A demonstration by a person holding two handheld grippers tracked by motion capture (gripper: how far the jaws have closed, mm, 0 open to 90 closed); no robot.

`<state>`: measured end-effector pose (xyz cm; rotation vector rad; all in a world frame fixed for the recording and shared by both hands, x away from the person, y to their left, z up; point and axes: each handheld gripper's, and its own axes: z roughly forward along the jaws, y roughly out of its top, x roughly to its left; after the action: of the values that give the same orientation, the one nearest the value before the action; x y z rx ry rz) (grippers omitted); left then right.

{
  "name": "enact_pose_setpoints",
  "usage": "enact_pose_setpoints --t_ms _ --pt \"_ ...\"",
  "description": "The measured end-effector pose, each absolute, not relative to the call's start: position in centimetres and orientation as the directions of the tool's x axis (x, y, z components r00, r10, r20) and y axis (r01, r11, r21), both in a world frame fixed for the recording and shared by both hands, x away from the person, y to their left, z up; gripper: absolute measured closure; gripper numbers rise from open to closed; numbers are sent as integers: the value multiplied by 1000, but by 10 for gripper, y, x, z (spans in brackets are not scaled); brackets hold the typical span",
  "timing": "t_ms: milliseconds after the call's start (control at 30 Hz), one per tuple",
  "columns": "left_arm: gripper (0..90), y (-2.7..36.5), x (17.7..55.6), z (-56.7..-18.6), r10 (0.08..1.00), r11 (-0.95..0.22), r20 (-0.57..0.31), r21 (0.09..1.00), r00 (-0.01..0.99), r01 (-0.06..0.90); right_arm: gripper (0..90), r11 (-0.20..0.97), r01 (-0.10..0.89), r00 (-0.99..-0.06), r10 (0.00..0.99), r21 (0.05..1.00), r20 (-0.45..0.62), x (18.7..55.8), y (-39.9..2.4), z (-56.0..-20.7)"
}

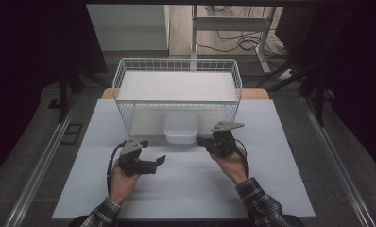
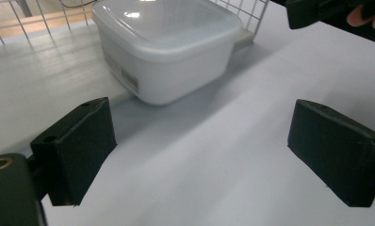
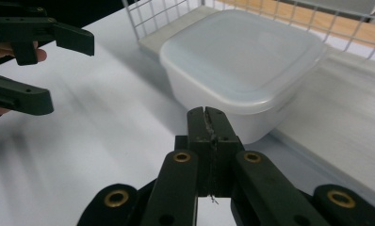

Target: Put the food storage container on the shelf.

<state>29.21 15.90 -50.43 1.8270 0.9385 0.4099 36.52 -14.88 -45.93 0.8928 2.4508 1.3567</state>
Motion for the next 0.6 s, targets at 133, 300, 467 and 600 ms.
enact_pose_setpoints --t_ms 133,300,467,600 --pt "64 161 277 -507 755 -215 -115 886 646 410 892 405 414 -808 577 815 123 362 -144 -464" --pt "45 166 263 -513 761 -220 -107 885 640 409 892 421 411 -822 554 809 130 359 -133 -472" --pt "41 173 253 -515 766 -213 -112 885 633 414 891 442 404 -833 539 801 124 359 -121 -479" --pt "41 174 248 -516 768 -228 -93 885 633 406 890 451 398 -838 533 799 116 361 -113 -484"
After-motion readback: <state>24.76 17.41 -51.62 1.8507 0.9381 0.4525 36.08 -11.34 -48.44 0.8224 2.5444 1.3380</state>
